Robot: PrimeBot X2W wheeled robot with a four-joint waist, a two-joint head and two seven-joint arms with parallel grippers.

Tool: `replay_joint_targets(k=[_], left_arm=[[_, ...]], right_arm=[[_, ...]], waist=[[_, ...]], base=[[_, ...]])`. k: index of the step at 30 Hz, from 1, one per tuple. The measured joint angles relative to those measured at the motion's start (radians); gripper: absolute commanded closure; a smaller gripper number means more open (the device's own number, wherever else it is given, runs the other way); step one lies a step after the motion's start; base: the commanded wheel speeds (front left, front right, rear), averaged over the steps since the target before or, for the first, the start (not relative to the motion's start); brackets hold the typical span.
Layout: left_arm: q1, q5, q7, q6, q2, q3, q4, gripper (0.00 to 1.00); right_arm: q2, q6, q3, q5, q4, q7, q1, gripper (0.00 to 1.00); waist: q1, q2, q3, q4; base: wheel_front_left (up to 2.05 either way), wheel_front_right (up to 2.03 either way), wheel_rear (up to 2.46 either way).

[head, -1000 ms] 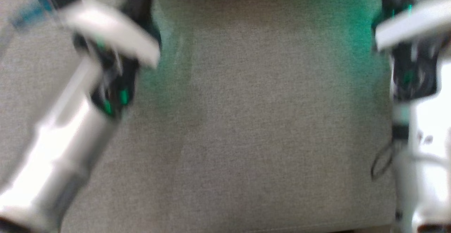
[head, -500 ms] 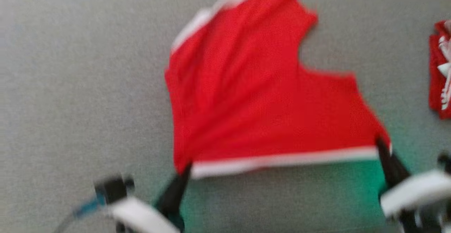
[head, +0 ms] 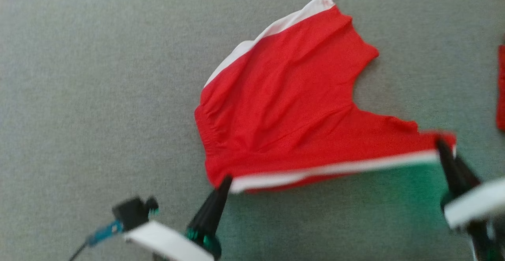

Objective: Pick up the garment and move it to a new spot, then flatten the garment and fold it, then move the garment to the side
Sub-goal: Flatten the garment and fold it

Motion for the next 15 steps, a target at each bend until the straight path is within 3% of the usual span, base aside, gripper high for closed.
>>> replay_joint_targets(k=[5, 9, 15], left_arm=[[-0.092, -0.090, 0.048, 0.003, -0.037, 0.052, -0.037, 1.00], [-0.151, -0.142, 0.088, 0.025, -0.046, 0.084, -0.045, 1.00], [-0.274, -0.187, 0.144, 0.063, -0.105, 0.106, -0.013, 1.00]], right_arm=[[-0.004, 0.000, 0.027, -0.042, 0.043, 0.099, -0.257, 1.00], [-0.008, 0.000, 0.047, -0.071, 0.139, 0.181, -0.454, 1.00], [-0.032, 0.000, 0.040, -0.125, 0.287, 0.235, -0.652, 1.00]], waist=[[0.0002, 0.0000, 0.046, 0.019], [0.0003, 0.0000, 0.079, 0.042], [0.0003, -0.0001, 0.111, 0.106]], base=[[0.00, 0.00, 0.00], [0.00, 0.00, 0.00], [0.00, 0.00, 0.00]])
